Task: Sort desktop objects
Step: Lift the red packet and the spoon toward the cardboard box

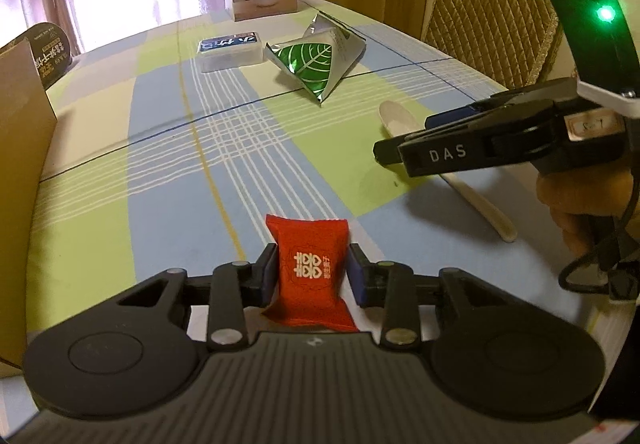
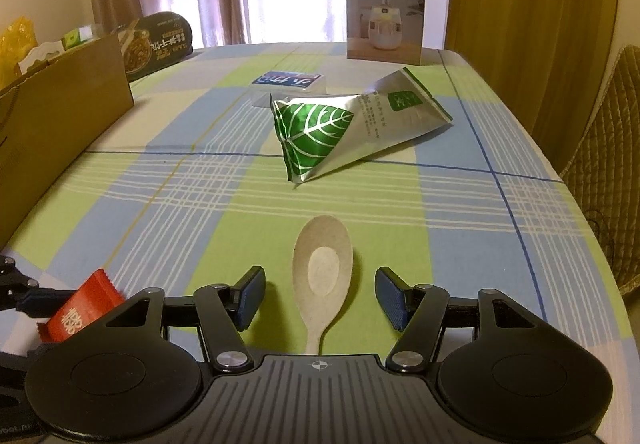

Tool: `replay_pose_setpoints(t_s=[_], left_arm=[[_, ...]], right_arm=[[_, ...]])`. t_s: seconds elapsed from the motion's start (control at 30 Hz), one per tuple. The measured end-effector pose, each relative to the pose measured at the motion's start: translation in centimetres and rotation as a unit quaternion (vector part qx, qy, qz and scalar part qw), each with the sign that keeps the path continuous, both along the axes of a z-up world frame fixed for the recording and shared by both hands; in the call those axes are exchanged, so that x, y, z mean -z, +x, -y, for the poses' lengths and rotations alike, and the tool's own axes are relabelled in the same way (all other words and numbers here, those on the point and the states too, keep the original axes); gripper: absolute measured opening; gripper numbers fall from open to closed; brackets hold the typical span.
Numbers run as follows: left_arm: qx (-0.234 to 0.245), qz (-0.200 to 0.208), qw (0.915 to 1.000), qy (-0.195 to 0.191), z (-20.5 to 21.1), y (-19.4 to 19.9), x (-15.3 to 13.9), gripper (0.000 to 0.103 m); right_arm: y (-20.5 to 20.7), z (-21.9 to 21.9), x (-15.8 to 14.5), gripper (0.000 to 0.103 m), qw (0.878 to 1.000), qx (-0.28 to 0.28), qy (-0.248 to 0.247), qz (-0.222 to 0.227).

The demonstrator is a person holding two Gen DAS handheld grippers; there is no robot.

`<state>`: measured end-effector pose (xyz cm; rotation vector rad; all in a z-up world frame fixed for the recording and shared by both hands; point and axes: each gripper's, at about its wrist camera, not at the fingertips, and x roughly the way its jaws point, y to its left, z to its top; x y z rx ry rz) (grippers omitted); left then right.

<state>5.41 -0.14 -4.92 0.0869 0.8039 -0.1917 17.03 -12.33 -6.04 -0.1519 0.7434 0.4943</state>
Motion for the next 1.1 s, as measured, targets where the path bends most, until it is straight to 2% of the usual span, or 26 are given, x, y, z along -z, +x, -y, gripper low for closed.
replay_pose_setpoints(t_s=[0.17, 0.33, 0.5, 0.6, 0.67, 1.1], left_arm=[[0.0, 0.002, 1.0, 0.0, 0.0, 0.0, 0.0, 0.034], [0.002, -0.001, 0.9999, -0.012, -0.3, 0.0, -0.1, 0.024], [-0.004, -0.002, 0.9997, -0.026, -0.6, 0.1, -0.2, 0.023], [-0.007, -0.002, 0.9995, -0.03, -0.8, 0.2, -0.2, 0.022], [-0.009, -0.001, 0.9995, -0.031, -0.9, 0.2, -0.2, 0.022], [-0.02, 0.01, 0.9991, -0.036, -1.4, 0.4, -0.8, 0.022]], right_arm=[[0.1, -0.3, 0.1, 0.059, 1.0, -0.002, -0.002, 0.004], [0.2, -1.1, 0.3, 0.059, 1.0, -0.006, -0.009, 0.015], [0.0, -1.5, 0.3, 0.055, 1.0, -0.005, -0.015, 0.018], [0.0, -1.4, 0.3, 0.044, 1.0, -0.001, -0.015, 0.019], [0.1, -1.2, 0.2, 0.029, 1.0, 0.006, -0.014, 0.018], [-0.4, -1.4, -1.2, 0.028, 0.999, 0.003, 0.01, 0.033]])
